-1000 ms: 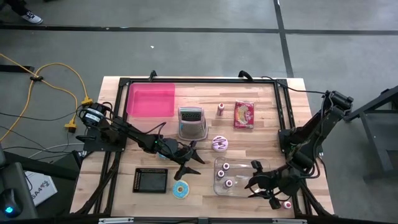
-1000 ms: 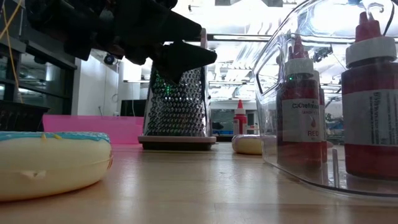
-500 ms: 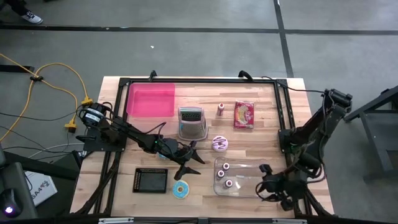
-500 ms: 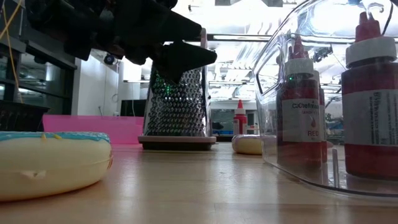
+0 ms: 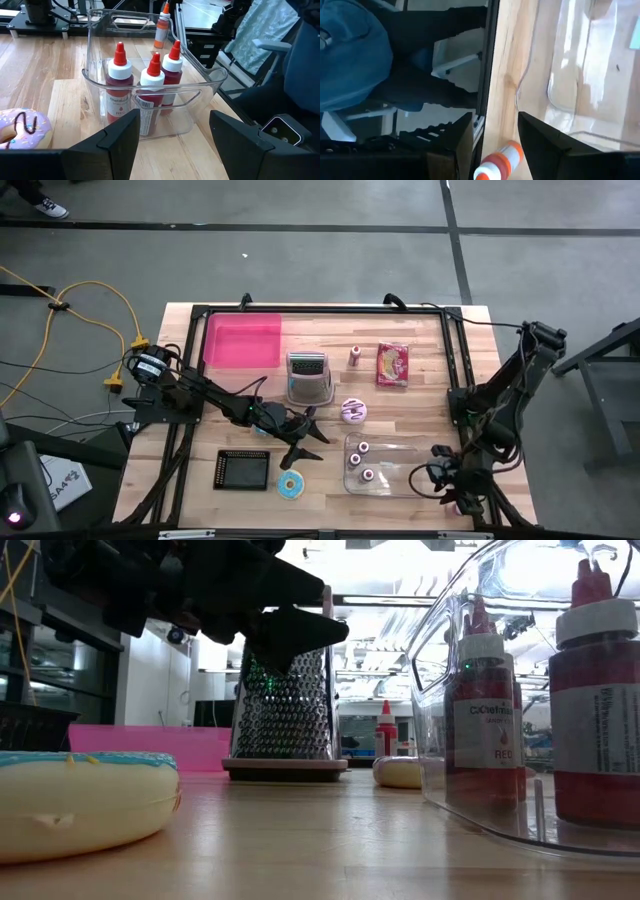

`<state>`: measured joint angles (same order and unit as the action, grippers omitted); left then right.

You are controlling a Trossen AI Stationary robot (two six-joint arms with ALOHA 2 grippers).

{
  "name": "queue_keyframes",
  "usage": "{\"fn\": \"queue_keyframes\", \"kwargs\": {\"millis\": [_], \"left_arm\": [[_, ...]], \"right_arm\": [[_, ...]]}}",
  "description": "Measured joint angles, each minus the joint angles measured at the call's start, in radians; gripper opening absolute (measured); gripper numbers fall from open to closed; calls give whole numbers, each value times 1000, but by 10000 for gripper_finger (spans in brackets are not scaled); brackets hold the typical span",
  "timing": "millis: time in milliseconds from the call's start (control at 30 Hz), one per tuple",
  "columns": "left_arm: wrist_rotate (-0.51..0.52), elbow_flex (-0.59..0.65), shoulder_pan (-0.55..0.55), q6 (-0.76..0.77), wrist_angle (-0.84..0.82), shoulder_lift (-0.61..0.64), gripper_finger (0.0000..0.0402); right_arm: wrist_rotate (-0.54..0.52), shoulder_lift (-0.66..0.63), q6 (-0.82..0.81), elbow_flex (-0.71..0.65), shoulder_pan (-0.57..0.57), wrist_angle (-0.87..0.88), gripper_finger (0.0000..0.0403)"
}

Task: Pick & Place Food Item
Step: Put the bottom orange food coloring bottle into the transparent bin

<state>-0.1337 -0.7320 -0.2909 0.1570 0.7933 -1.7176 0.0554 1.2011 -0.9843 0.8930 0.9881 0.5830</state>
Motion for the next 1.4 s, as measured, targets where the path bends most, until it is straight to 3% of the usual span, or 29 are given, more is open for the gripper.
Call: {"fn": "queue_keyframes", "kwargs": {"millis": [267,567,833,1033,1400], "left_arm": [[0,0,0,0,0,0,233],[0,0,0,0,0,0,233],[0,0,0,0,0,0,233],[0,0,0,0,0,0,233],[0,0,0,0,0,0,233]], "right_arm": [[-12,24,-98,105,32,90,142],[-102,220,-162,324,108,325,142],[-17,382,-202,435,126,499,142],[8,392,-260,459,141,503,142],[-102,389,-322,459,238,516,148]]}}
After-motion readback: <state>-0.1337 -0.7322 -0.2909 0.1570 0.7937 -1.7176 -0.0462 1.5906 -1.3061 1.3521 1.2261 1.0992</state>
